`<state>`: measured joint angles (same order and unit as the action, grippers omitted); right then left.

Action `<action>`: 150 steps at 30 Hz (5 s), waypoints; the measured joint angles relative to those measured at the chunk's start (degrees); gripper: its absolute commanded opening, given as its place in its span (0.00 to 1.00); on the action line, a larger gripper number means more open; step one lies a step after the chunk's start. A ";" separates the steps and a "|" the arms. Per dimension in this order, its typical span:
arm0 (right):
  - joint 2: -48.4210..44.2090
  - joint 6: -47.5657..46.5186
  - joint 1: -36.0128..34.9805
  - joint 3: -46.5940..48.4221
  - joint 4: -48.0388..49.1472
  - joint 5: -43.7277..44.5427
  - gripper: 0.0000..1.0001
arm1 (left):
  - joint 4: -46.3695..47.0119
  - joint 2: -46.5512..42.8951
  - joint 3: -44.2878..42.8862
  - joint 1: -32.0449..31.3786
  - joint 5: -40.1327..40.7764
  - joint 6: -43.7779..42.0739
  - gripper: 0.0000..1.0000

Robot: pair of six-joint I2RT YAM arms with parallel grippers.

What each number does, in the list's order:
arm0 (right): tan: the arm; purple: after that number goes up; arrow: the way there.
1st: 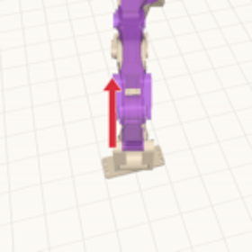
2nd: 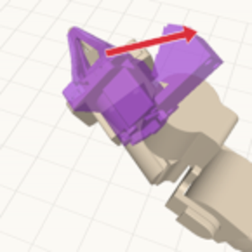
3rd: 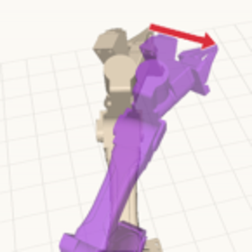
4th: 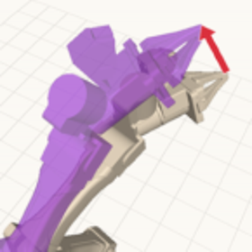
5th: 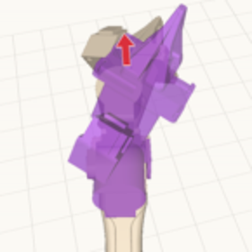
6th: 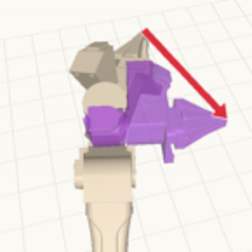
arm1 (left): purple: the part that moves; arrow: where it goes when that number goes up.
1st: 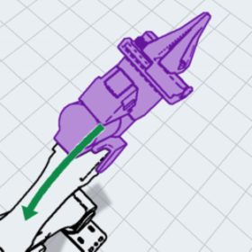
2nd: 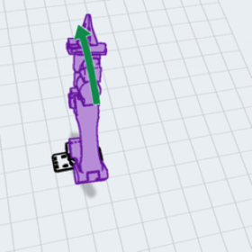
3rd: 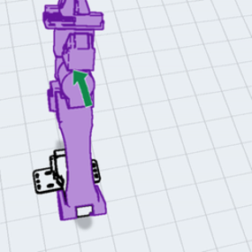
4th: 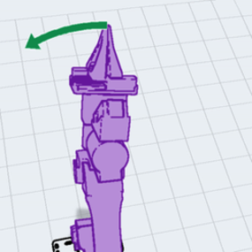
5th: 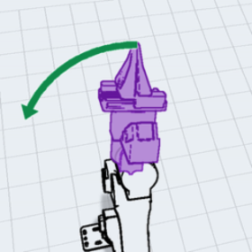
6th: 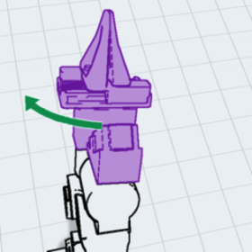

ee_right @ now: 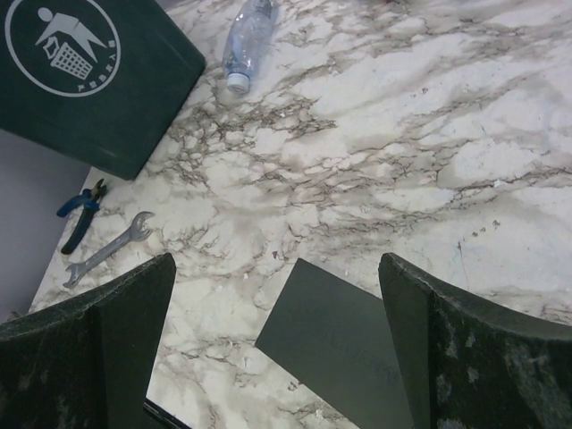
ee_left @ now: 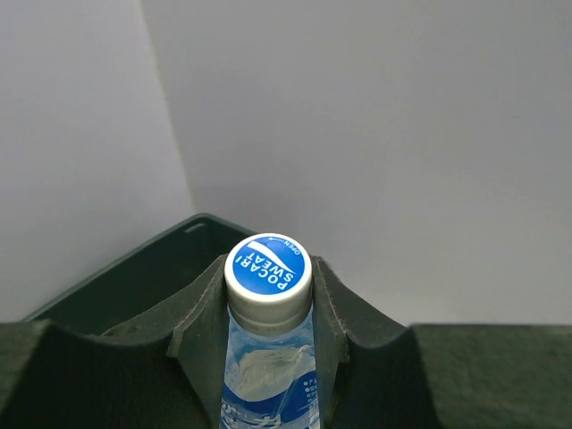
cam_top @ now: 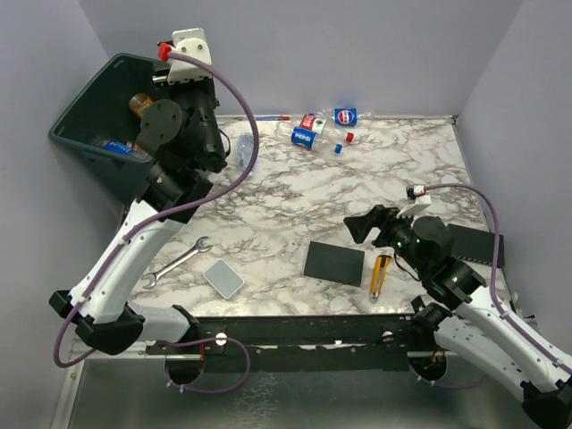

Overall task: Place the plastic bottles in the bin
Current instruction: Place the plastic bottle in the trash bin, then pick up the plastic bottle at the center of the board.

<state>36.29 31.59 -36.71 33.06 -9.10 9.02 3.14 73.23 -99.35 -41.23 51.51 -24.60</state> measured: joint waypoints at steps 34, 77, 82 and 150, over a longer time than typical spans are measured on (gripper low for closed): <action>-26.51 4.44 0.00 -6.23 -10.43 13.84 0.95 | 39.71 7.37 13.03 32.68 -15.08 8.41 0.00; -17.73 7.41 0.00 -10.21 -6.86 8.50 0.96 | 19.28 14.08 5.95 37.22 -22.23 44.65 0.99; -13.09 5.53 0.00 -8.50 -5.22 8.02 0.96 | 18.16 4.22 11.13 20.65 -24.83 40.41 0.99; -7.50 5.49 0.00 -4.52 -8.94 7.91 0.96 | -3.06 42.99 25.75 18.53 -32.33 46.77 0.00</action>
<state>28.80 37.08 -36.71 28.53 -18.04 16.93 0.08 116.22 -73.60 -22.70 19.18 22.17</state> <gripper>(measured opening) 0.956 0.363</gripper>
